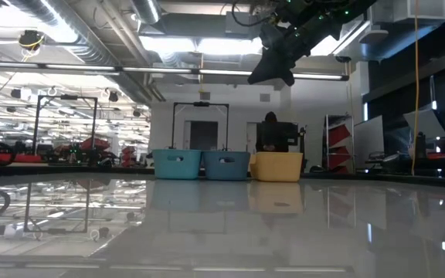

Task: Sort batteries
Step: Put the silver battery into the yellow bin

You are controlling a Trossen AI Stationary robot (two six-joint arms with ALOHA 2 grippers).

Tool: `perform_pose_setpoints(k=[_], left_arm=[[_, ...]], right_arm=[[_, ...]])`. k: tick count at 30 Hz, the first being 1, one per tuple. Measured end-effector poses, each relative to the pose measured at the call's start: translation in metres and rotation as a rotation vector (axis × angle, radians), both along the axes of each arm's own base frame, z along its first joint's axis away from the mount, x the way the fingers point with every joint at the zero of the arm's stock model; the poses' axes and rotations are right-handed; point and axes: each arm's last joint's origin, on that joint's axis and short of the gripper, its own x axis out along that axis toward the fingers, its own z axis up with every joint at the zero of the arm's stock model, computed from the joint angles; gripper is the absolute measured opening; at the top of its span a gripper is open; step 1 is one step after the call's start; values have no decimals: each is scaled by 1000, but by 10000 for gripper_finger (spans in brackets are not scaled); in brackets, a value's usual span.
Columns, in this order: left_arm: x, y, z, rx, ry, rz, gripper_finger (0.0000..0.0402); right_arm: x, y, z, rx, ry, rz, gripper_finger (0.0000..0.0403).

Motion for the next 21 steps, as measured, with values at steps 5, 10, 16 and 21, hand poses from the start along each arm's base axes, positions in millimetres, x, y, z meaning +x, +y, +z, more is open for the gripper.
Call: perform_pose_setpoints(k=[5,10,16,21], left_arm=[[-2,4,-12,32,20,0,200],[-1,2,-21,41,22,-21,200],[2,-3,-29,48,20,-56,200],[4,-6,-37,89,49,-56,200]], right_arm=[[0,0,0,19,-2,-12,0],[0,0,0,24,-3,-15,0],[0,0,0,26,-4,-16,0],[0,0,0,26,-3,-16,0]])
